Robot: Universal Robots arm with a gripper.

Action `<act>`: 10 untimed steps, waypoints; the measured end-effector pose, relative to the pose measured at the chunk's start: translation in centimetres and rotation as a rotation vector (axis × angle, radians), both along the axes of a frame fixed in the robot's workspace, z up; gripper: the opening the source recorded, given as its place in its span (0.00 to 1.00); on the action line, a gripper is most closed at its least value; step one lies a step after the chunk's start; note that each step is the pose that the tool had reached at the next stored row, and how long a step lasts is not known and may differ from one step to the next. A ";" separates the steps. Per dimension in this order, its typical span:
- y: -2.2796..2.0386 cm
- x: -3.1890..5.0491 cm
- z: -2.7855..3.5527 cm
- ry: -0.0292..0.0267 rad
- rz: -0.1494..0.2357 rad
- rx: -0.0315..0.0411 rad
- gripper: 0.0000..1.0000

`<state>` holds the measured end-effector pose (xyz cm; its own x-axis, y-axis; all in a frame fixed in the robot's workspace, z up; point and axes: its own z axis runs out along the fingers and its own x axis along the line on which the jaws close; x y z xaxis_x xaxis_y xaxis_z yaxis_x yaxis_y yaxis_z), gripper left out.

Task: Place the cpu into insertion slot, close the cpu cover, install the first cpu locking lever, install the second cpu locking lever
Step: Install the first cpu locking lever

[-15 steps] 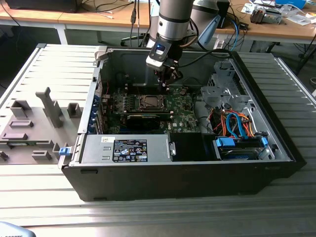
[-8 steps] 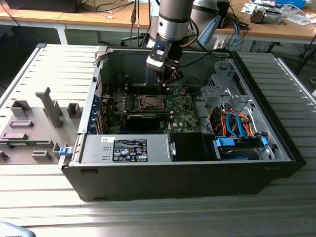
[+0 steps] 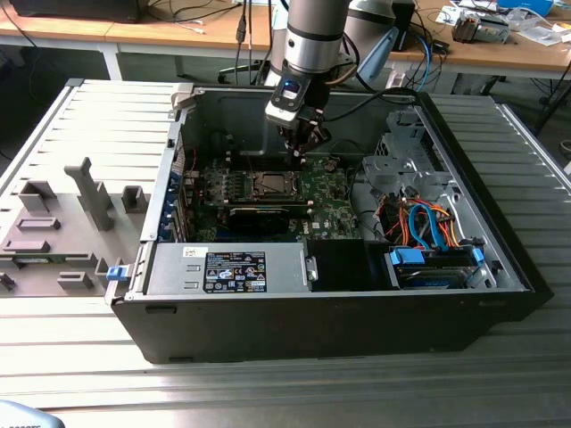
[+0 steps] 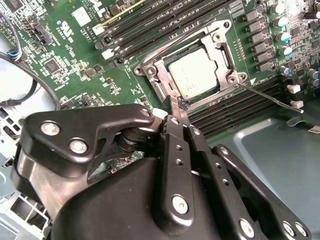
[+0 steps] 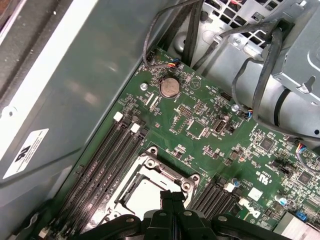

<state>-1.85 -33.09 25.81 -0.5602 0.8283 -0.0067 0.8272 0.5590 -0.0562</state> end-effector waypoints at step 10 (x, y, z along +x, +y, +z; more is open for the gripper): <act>0.00 0.00 0.00 0.0000 0.017 0.0000 0.11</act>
